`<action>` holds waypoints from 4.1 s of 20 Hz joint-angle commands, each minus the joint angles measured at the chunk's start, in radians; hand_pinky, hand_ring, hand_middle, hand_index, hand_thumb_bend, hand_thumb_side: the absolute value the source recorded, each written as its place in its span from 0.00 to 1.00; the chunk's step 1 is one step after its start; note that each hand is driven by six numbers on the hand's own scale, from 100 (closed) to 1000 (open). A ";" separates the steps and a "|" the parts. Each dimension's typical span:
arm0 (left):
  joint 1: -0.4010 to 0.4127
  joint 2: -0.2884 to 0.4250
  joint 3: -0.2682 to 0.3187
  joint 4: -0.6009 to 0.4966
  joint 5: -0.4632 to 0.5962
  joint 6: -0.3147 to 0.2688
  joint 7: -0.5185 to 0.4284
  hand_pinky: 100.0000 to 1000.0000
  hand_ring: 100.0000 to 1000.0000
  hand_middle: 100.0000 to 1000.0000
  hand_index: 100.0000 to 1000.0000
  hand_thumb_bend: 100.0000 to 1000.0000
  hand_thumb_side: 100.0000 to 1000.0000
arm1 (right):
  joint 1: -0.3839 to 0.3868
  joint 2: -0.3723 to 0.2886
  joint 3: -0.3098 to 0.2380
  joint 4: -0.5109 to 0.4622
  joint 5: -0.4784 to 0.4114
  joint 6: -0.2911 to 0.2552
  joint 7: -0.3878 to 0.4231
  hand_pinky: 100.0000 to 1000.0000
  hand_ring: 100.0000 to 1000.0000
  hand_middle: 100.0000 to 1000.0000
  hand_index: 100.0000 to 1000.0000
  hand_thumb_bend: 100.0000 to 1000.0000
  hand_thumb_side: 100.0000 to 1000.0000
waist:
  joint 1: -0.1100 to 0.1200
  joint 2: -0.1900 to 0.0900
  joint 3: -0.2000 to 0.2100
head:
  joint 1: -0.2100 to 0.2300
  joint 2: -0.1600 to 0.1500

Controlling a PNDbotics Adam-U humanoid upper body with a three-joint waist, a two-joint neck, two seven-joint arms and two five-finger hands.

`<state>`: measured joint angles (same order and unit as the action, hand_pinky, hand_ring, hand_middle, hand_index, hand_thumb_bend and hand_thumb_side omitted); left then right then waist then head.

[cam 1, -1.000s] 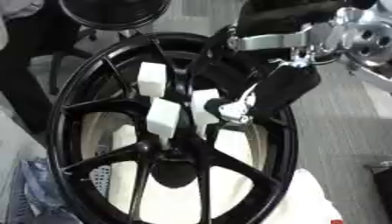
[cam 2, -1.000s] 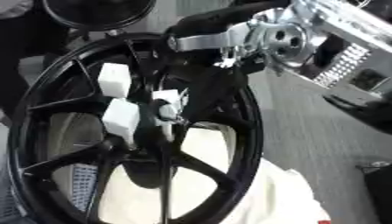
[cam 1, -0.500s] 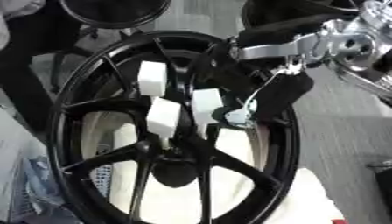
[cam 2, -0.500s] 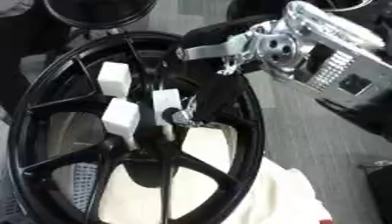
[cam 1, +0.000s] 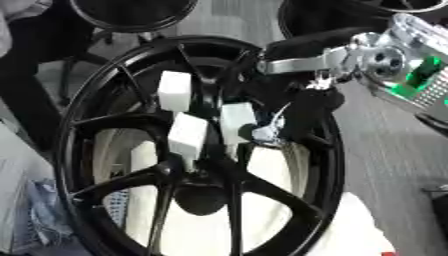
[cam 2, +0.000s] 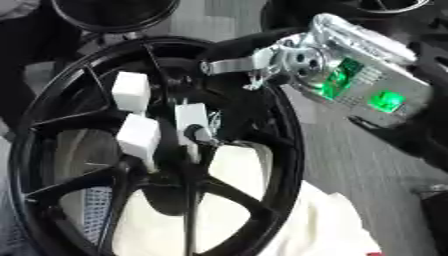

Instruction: Pull the pin out of the wheel hub.

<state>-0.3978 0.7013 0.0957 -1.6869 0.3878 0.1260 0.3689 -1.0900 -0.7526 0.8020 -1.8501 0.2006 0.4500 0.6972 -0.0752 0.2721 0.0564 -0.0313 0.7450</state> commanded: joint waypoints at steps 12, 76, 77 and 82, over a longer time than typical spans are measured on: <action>-0.020 0.011 0.006 -0.011 0.009 0.000 -0.001 0.78 0.85 0.85 0.89 0.57 0.46 | -0.005 0.017 0.009 0.044 0.031 -0.016 0.021 0.88 0.85 0.77 0.83 0.20 0.35 | 0.009 -0.010 0.008 | -0.004 -0.017; 0.004 0.036 0.044 -0.021 0.013 -0.007 0.037 0.78 0.86 0.85 0.88 0.55 0.46 | 0.419 -0.359 -0.796 0.122 -0.137 -0.112 -0.608 0.87 0.77 0.72 0.76 0.00 0.50 | 0.037 -0.022 -0.030 | 0.033 -0.032; 0.003 0.036 0.044 -0.021 0.013 -0.007 0.037 0.78 0.86 0.85 0.88 0.55 0.46 | 0.411 -0.358 -0.786 0.103 -0.134 -0.111 -0.596 0.87 0.77 0.72 0.76 0.00 0.49 | 0.037 -0.022 -0.030 | 0.032 -0.031; -0.002 0.035 0.040 -0.023 0.011 -0.006 0.033 0.78 0.86 0.85 0.88 0.55 0.46 | 0.384 -0.353 -0.752 0.034 -0.095 -0.107 -0.534 0.87 0.77 0.71 0.76 0.00 0.45 | 0.037 -0.021 -0.027 | 0.031 -0.032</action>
<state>-0.3868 0.6998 0.1321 -1.6920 0.4006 0.1224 0.4065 -0.6894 -1.0842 0.0545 -1.7906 0.0908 0.3430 0.1496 -0.0406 0.2711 0.0297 0.0012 0.7190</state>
